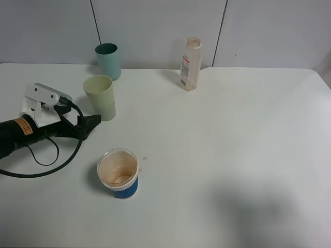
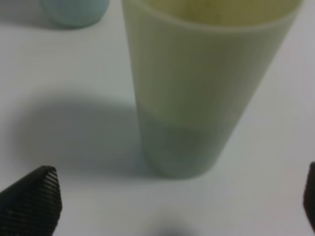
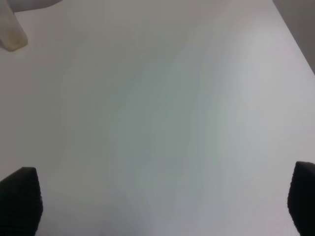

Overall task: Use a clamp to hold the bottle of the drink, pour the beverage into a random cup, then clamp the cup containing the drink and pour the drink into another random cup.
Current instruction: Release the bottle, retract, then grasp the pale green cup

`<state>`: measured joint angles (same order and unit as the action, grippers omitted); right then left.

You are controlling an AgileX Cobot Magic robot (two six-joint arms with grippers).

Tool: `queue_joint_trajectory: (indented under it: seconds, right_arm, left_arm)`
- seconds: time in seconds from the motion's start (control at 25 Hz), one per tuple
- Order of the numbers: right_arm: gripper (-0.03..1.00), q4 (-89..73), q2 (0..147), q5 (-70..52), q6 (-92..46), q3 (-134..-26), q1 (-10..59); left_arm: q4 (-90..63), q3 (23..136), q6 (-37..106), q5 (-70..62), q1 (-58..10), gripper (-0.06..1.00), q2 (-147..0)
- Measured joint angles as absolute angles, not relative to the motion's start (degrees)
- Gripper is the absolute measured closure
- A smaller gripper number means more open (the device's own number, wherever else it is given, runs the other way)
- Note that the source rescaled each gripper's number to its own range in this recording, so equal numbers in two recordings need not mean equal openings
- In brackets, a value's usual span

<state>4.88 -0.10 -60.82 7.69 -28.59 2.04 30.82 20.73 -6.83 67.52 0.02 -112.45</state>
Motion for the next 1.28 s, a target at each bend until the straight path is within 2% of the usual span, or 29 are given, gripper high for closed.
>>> queue_joint_trajectory:
  seconds: [0.6, 0.88, 1.28]
  right_arm:
    - [-0.03, 4.9, -0.1, -60.8, 7.7, -28.6, 2.0]
    - [-0.03, 4.9, -0.1, -60.8, 7.7, -28.6, 2.0]
    - [-0.03, 4.9, -0.1, -60.8, 7.7, -28.6, 2.0]
  left_arm:
    - [32.3, 24.9, -6.8, 69.0, -2.4, -0.04, -115.4]
    - [31.4, 29.9, -6.9, 69.0, -5.7, -0.04, -120.9]
    - [31.2, 35.5, -7.0, 69.1, -6.0, -0.04, -123.8]
